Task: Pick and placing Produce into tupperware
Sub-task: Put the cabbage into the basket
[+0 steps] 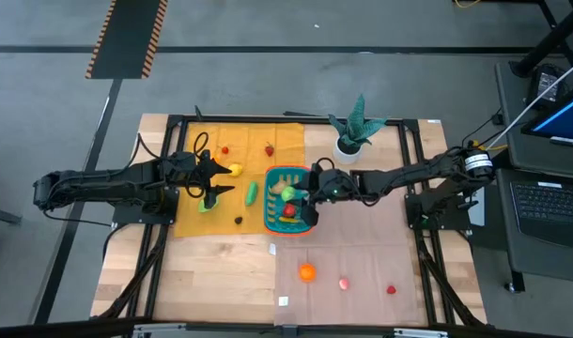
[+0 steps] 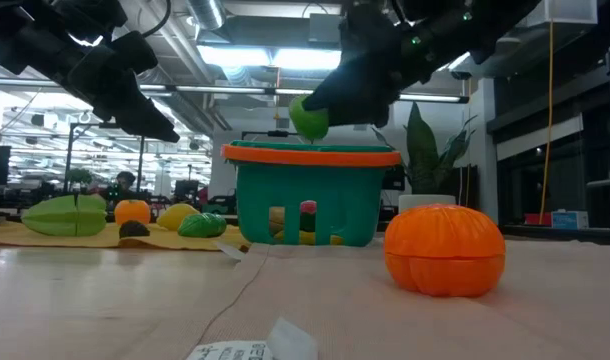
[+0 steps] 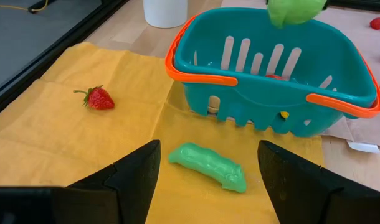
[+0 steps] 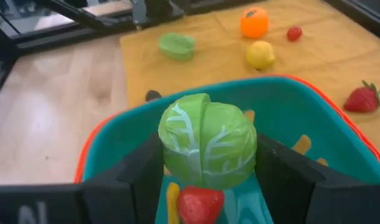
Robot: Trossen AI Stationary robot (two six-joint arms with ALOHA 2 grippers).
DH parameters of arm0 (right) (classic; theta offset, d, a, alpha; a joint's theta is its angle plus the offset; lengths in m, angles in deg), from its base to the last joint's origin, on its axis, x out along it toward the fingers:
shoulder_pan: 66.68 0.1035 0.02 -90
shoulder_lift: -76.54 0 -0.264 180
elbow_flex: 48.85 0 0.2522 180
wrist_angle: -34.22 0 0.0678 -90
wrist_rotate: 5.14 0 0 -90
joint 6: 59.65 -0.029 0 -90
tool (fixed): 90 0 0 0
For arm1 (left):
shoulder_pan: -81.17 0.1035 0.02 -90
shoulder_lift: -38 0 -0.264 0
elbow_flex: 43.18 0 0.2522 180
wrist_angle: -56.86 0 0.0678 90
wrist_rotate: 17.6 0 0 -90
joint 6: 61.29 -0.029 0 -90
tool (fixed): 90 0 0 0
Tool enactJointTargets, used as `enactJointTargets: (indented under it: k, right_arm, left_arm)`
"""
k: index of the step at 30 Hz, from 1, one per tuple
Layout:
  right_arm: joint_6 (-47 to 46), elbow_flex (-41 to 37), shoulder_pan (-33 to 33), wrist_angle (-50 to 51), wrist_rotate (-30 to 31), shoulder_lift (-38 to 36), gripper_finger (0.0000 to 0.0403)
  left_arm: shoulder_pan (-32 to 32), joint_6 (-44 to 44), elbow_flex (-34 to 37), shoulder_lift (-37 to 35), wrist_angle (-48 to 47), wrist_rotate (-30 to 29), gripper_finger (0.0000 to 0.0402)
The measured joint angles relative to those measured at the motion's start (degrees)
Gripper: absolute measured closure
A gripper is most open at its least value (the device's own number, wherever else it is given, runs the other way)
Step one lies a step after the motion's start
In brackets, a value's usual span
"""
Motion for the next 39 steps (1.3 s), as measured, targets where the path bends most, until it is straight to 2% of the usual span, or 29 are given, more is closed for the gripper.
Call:
enactJointTargets:
  k: [3, 10, 14, 22, 32, 39]
  right_arm:
    - [0.2, 0.3, 0.0, 1.5, -0.1, 0.0, 0.0186]
    - [2.5, 11.1, 0.0, 21.3, -1.1, 0.1, 0.0186]
    - [4.2, 15.0, 0.0, 27.2, -1.0, 0.1, 0.0186]
    - [4.8, 15.2, -0.3, 27.7, -1.0, 1.0, 0.0185]
    - [9.1, 15.2, -0.9, 22.0, -1.4, 9.3, 0.0185]
    - [9.3, 15.2, -1.9, 22.1, -1.4, 11.9, 0.0185]
  left_arm:
    - [0.0, 0.0, 0.0, 0.0, 0.0, 0.0, 0.0140]
    - [0.0, 0.0, 0.0, 0.0, 0.0, 0.0, 0.0140]
    - [0.0, 0.0, 0.0, 0.0, 0.0, 0.0, 0.0140]
    - [0.0, 0.0, 0.0, 0.0, 0.0, 0.0, 0.0140]
    - [0.0, -1.0, 0.0, 0.0, -0.2, 0.0, 0.0140]
    - [0.0, -1.0, 0.0, 0.0, -0.4, 0.0, 0.0140]
